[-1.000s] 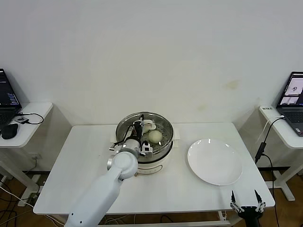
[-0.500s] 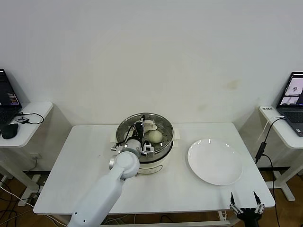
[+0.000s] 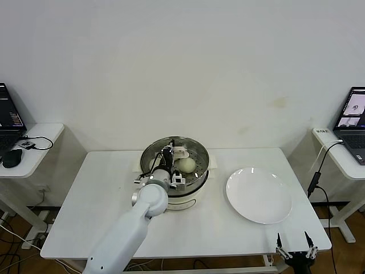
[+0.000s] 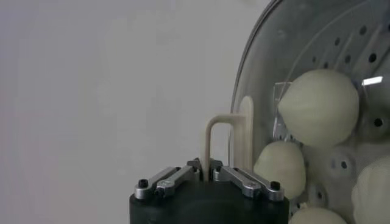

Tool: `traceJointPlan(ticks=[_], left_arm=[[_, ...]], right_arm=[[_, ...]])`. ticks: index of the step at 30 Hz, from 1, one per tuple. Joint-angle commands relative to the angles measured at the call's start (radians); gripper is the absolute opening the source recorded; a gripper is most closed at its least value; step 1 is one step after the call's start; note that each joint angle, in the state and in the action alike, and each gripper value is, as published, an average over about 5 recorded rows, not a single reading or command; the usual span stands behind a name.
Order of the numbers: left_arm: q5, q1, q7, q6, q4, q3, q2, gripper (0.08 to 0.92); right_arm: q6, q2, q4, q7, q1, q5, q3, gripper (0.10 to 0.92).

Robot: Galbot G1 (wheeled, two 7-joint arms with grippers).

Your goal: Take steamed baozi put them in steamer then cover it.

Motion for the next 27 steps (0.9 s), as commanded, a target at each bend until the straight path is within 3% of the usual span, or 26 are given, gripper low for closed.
traceJointPlan(ticks=[1, 8, 16, 20, 24, 27], left_arm=[[-0.017, 0.02, -0.012, 0.0, -0.048, -0.008, 0.021, 0.309], [-0.07, 0.113, -0.006, 0.004, -0.251, -0.047, 0.112, 0.508], [-0.191, 0.325, -0.016, 0.005, -0.48, -0.118, 0.187, 0.742], [-0.329, 0.432, -0.036, 0.004, -0.599, -0.161, 0.235, 0.81], [-0.608, 0.56, -0.152, -0.036, -0.68, -0.249, 0.268, 0.822], [-0.935, 0.691, -0.3, -0.184, -0.655, -0.357, 0.257, 0.823]], right_arm=[[0.001, 0.002, 0.001, -0.002, 0.0, -0.005, -0.005, 0.823], [0.001, 0.007, 0.002, -0.002, -0.001, -0.012, -0.015, 0.823], [-0.002, 0.011, -0.002, -0.001, 0.0, -0.02, -0.025, 0.823], [-0.003, 0.01, -0.002, -0.001, -0.001, -0.02, -0.026, 0.823], [-0.002, 0.006, 0.001, -0.004, -0.003, -0.018, -0.026, 0.823], [0.008, 0.0, 0.008, -0.016, -0.008, -0.015, -0.025, 0.823]])
